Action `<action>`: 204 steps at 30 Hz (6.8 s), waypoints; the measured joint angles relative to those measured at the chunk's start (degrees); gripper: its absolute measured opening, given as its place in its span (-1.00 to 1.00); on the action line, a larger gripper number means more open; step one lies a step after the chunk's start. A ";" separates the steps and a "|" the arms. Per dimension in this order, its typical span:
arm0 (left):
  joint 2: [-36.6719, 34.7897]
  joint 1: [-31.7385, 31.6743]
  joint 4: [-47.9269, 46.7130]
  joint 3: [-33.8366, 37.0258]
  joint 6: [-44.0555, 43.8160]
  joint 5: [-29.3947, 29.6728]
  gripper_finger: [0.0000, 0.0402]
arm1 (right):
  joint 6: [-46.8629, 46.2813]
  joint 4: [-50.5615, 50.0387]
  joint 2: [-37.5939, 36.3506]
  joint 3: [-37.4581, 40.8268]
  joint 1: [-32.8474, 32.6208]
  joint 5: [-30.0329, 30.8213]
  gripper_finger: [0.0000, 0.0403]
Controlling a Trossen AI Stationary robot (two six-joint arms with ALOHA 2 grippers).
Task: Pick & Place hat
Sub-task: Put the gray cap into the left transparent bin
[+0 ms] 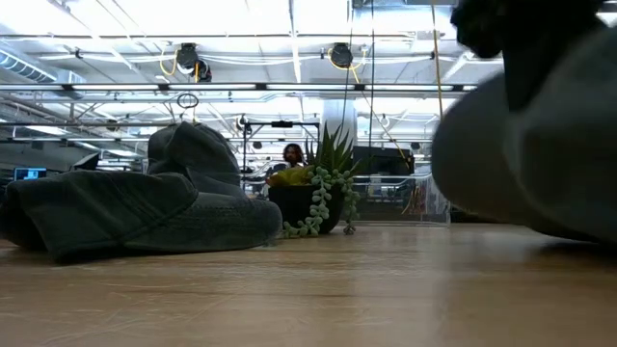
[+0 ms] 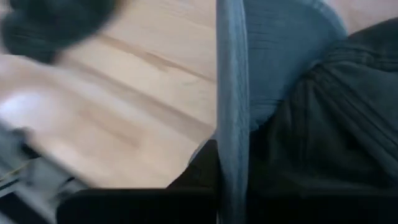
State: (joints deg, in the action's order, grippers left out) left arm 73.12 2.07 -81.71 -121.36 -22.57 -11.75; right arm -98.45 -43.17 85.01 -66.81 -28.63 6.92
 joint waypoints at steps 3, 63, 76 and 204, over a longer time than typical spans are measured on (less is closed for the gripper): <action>-0.01 0.00 0.02 0.00 0.08 0.03 0.19 | 1.16 0.34 -5.12 0.00 -0.75 1.46 -0.99; 1.20 -10.09 28.82 10.20 19.09 21.90 0.19 | 95.18 53.06 -25.73 -0.07 26.09 -3.48 -1.00; 1.25 -22.03 46.91 22.33 24.02 -12.71 0.19 | 84.70 66.75 -21.88 -0.07 33.52 -31.19 -1.00; 11.57 -23.66 72.40 42.45 -18.89 -51.60 -0.96 | 64.35 48.65 -15.50 -0.04 40.51 -44.26 -0.39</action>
State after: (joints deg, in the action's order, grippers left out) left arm 84.68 -21.60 -9.31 -78.91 -41.46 -63.35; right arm -34.10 5.48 69.51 -66.85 11.88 -37.34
